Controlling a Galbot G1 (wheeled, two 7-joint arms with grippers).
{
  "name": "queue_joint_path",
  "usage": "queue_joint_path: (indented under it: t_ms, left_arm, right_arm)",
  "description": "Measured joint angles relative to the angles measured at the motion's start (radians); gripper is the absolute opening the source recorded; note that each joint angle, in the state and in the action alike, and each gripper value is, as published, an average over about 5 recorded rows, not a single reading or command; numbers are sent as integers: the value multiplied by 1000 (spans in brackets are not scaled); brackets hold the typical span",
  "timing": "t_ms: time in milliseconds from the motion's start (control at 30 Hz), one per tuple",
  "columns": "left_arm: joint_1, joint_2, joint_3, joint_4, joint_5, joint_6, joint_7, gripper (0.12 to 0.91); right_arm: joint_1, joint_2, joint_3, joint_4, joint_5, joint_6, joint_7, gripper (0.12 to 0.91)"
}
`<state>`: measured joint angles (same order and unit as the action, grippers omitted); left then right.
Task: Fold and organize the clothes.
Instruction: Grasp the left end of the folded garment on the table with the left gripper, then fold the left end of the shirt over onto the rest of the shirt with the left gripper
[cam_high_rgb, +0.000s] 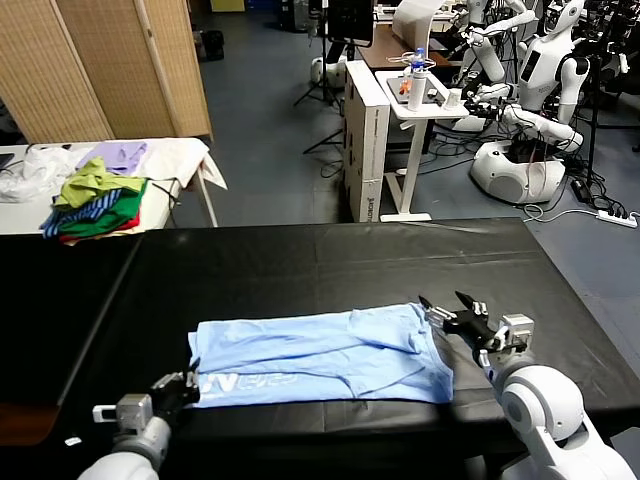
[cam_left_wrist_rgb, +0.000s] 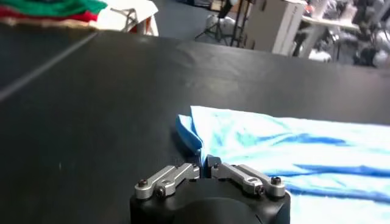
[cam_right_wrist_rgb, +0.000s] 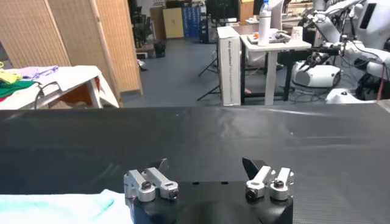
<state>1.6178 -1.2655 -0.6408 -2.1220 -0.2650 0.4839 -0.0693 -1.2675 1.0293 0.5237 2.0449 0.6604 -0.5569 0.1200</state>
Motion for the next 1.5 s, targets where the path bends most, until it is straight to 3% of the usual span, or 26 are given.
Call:
queue_joint_path:
  t_ms: [233,533,767,933,1133,1300,1500]
  left_arm:
    - [29,103,-50,0,118,-24,11,199]
    - [71,241,-176,13,146,-32,16,199]
    - [84,261,-213,-33,79,-8,-1,199]
    - [61,222,-167,-93,-43,43,-39,199]
    - [15,161,-51,-162,-213,93,-85,199]
    - [-32,141,65,-181,-353,107,-110,199]
    - [-96,131,197,-166,-442,104,-116,199]
  right_arm:
    - [-2,5,8,-1,0,1,1,907]
    - [-3,26,4,-7,-5,8,2,907]
    - [-20,40,7,1,-16,9,4,907]
    - [-40,39,29,10,-23,9,6,907]
    - [-75,38,70,25,-33,10,6,907]
    - [-121,46,115,41,-46,14,5,907]
    - [-173,62,158,52,-61,18,0,907]
